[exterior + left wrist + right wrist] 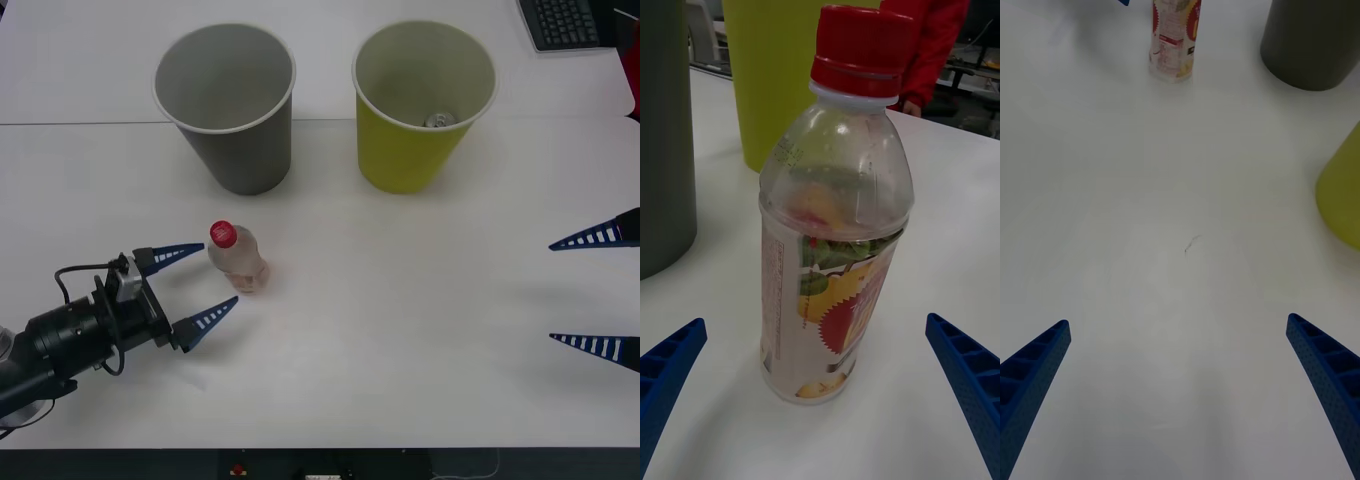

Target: Put the can into the green bin and the plastic bottle into the gray bin

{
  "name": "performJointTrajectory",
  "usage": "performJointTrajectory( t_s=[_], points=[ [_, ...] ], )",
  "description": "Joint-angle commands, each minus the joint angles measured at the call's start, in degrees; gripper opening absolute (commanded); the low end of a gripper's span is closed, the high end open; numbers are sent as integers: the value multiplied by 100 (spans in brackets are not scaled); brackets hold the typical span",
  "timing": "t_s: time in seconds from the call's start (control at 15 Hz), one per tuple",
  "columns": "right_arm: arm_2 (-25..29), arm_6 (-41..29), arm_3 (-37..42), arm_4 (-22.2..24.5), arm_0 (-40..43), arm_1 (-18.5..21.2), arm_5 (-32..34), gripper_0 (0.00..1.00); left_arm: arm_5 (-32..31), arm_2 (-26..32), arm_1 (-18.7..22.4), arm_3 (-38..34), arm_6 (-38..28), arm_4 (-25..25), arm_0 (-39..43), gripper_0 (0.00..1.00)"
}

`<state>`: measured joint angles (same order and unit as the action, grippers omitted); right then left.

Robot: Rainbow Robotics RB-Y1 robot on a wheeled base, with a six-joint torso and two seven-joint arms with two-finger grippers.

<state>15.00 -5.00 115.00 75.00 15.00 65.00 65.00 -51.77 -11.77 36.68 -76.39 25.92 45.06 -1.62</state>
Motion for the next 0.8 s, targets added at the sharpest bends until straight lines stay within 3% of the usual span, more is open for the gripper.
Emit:
performJointTrajectory(
  t_s=[0.07, 0.8],
  points=[
    [0, 0, 0, 0, 0, 0, 0, 100, 247, -167, -91, 2, 35, -32, -128, 100],
    [0, 0, 0, 0, 0, 0, 0, 100, 765, -572, -355, 2, 106, -94, -409, 100]
  ],
)
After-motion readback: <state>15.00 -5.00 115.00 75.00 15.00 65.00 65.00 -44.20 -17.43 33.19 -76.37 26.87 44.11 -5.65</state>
